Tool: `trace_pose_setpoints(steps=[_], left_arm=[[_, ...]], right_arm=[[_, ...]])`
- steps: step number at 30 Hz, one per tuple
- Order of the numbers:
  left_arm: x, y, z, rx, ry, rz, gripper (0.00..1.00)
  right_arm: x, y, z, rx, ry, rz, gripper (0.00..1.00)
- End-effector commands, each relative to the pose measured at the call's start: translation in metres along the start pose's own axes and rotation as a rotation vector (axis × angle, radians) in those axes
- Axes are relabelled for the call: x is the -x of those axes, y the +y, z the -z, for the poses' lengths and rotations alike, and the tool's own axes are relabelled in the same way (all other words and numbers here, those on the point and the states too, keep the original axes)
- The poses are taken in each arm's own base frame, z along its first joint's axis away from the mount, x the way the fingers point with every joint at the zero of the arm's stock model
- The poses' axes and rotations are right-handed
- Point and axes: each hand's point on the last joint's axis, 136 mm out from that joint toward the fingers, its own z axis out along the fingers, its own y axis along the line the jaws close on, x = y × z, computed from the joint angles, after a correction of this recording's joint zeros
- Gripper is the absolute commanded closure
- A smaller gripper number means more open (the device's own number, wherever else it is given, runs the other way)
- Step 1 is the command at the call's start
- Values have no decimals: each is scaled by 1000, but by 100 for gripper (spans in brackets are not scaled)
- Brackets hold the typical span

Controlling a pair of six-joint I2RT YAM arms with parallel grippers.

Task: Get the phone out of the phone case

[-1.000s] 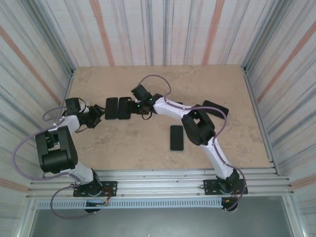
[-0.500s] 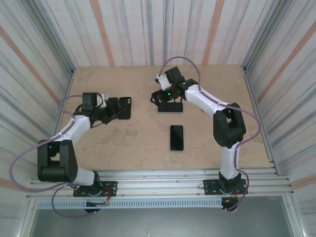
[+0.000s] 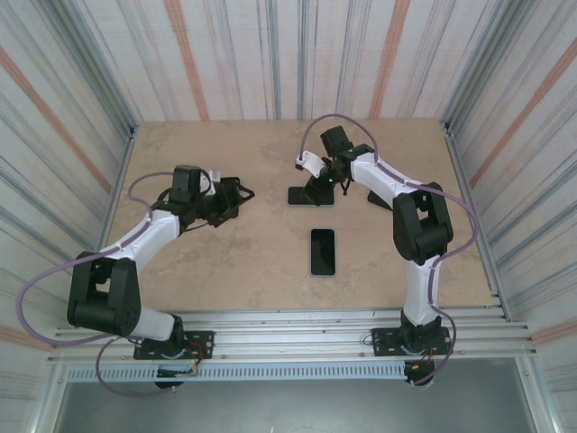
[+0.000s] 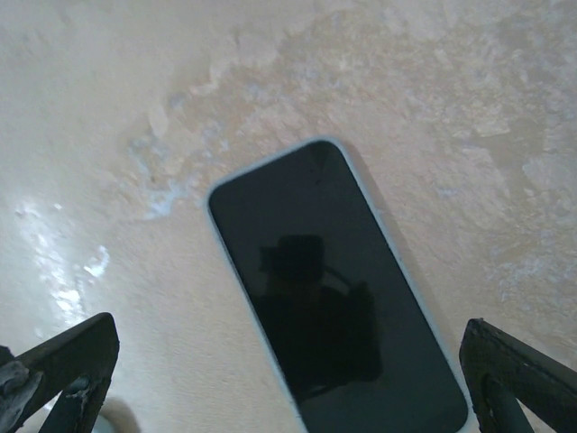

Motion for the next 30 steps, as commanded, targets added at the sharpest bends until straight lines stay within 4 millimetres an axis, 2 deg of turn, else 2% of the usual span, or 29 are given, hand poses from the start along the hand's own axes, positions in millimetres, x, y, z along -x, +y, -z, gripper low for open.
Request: trace_pose_setpoints(steps=[1, 8, 17, 27, 30], left_arm=[[2, -16, 0, -31, 9, -7, 2], [-6, -19, -3, -31, 36, -4, 2], [-7, -19, -7, -32, 65, -12, 2], [-5, -22, -12, -32, 96, -41, 2], [-5, -21, -15, -33, 109, -41, 2]], right_arm=[[-20, -8, -16, 30, 61, 99, 1], [-26, -23, -34, 34, 74, 125, 1], [-27, -17, -54, 109, 76, 138, 1], [-24, -13, -64, 171, 89, 180, 1], [-30, -11, -70, 176, 117, 204, 1]])
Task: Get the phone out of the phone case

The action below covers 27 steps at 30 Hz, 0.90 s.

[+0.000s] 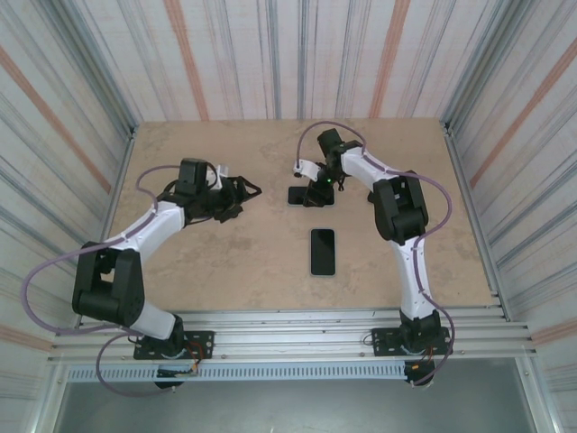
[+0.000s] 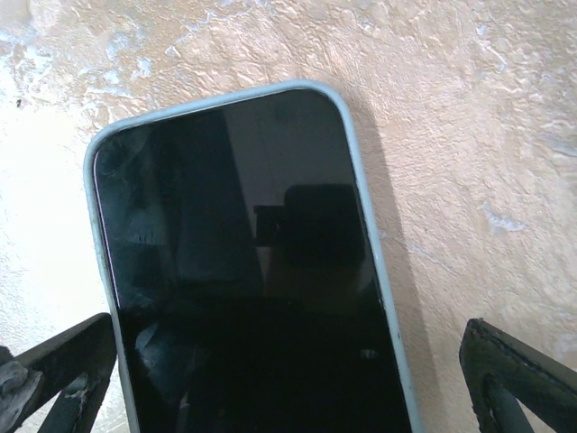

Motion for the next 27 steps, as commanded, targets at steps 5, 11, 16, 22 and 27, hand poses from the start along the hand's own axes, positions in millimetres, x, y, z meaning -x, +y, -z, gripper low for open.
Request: trace_pose_setpoints(steps=[5, 11, 16, 22, 27], left_arm=[[-1, -3, -8, -5, 56, -31, 2], [-1, 0, -13, -5, 76, -34, 2], [0, 3, -17, -10, 90, -30, 2], [2, 4, -21, -13, 98, -29, 2], [1, 5, -21, -12, 102, -29, 2]], right_arm=[[-10, 16, -15, 68, 61, 70, 0], [-24, 26, -16, 96, 119, 87, 3], [-35, 33, -13, 103, 145, 85, 5], [-44, 26, -13, 64, 187, 99, 11], [-39, 21, -13, 34, 176, 113, 29]])
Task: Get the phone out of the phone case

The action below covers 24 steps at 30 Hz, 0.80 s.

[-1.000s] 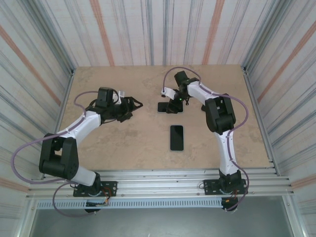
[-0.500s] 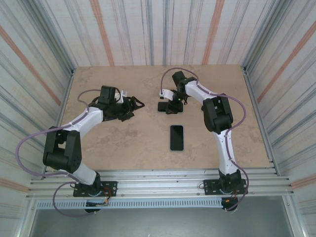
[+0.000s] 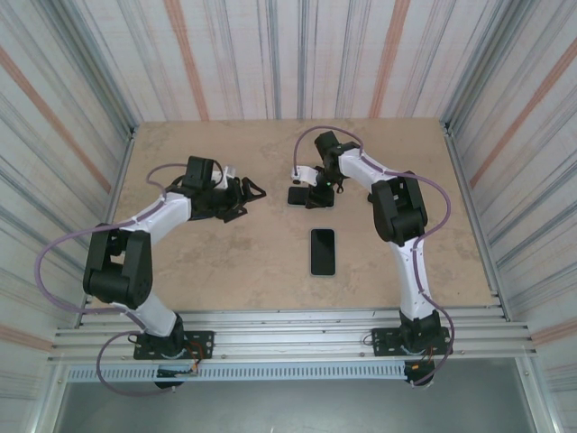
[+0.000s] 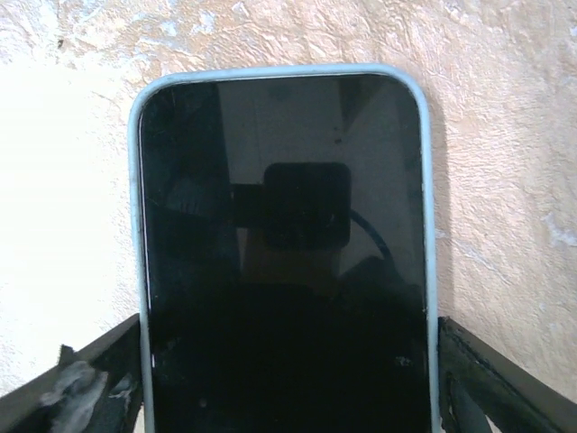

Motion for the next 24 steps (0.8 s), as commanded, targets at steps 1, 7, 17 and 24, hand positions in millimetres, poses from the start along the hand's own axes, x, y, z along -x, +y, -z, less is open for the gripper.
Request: trace_pose_setpoints(steps=[1, 7, 17, 24], left_arm=[[2, -5, 1, -14, 11, -24, 2], [5, -7, 2, -18, 10, -29, 3], [14, -18, -7, -58, 42, -24, 8], [25, -33, -18, -105, 76, -39, 15]], right_arm=[[-25, 12, -11, 21, 108, 8, 30], [2, 3, 11, -42, 32, 31, 38], [56, 2, 66, -140, -169, 37, 44], [81, 21, 94, -131, -274, 31, 45]])
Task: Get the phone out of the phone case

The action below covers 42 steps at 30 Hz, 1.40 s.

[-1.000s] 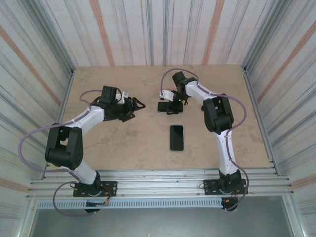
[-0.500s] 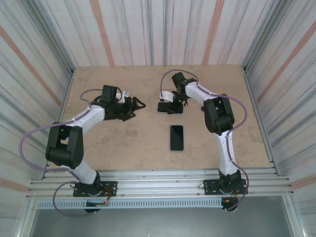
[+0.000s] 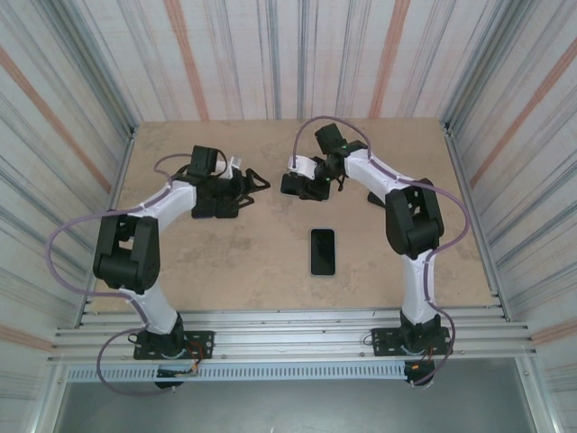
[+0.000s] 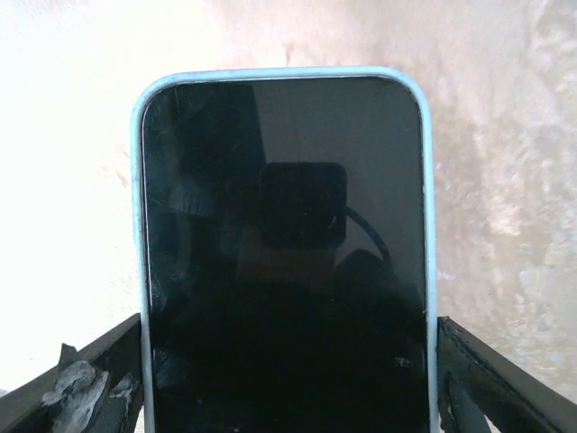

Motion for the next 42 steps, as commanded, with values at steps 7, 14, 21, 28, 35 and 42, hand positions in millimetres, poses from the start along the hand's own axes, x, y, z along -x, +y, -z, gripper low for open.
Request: trace_pose_setpoints(steps=[7, 14, 21, 28, 35, 42], left_arm=[[6, -28, -15, -68, 60, -41, 25], [7, -44, -19, -112, 79, -61, 47], [2, -52, -22, -136, 104, -66, 71], [1, -60, -20, -160, 98, -54, 89], [12, -71, -10, -190, 25, -26, 96], [47, -95, 20, -259, -198, 3, 95]], right_arm=[[57, 23, 47, 38, -188, -19, 46], [67, 38, 57, 103, -232, -49, 46], [76, 43, 66, 125, -268, -56, 47], [81, 45, 70, 133, -288, -57, 47], [74, 35, 69, 61, -260, -94, 19], [77, 13, 96, -93, -382, -296, 1]])
